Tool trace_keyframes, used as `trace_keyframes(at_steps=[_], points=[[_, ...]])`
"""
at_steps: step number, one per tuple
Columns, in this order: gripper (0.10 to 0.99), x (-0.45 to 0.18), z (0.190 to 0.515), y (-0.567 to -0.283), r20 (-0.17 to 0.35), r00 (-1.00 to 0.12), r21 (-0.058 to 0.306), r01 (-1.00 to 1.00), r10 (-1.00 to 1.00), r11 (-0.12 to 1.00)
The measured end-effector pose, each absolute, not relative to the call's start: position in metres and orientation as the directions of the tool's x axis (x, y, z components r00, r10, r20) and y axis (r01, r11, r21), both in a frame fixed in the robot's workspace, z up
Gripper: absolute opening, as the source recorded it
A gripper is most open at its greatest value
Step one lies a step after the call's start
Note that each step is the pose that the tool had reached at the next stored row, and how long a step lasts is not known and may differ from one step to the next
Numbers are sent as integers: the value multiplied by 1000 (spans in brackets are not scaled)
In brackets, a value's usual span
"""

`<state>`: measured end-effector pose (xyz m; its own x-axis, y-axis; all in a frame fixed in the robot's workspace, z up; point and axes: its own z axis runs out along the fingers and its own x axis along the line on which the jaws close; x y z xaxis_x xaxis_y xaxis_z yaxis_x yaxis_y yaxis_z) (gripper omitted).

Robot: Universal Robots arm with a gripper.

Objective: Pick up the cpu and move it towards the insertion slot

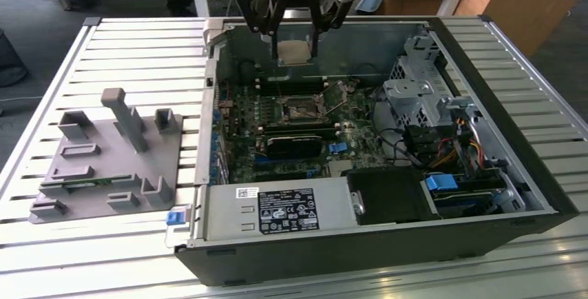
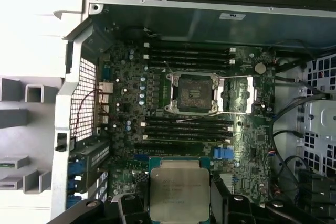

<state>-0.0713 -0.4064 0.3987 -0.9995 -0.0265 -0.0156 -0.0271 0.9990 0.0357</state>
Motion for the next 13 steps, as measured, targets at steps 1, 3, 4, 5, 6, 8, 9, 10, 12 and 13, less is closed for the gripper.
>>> trace_keyframes(at_steps=[1, 3, 4, 5, 6, 8, 9, 10, 12, 13], points=[[545, -70, 399, -406, -16, -1000, 36, -27, -27, 999], [545, -67, 399, -406, -16, -1000, 36, -27, -27, 999], [545, -66, 399, -406, -16, -1000, 36, -27, -27, 999], [545, -64, 399, -406, -16, -1000, 36, -27, -27, 999], [545, -63, 399, -406, -16, -1000, 36, -27, -27, 999], [545, -60, 399, -406, -16, -1000, 36, -27, -27, 999], [545, -59, 399, -406, -16, -1000, 36, -27, -27, 999], [545, -57, 399, -405, -16, -1000, 36, -27, -27, 999], [545, -54, 399, -405, -16, -1000, 36, -27, -27, 999], [545, -53, 399, -405, -16, -1000, 36, -27, -27, 999]])
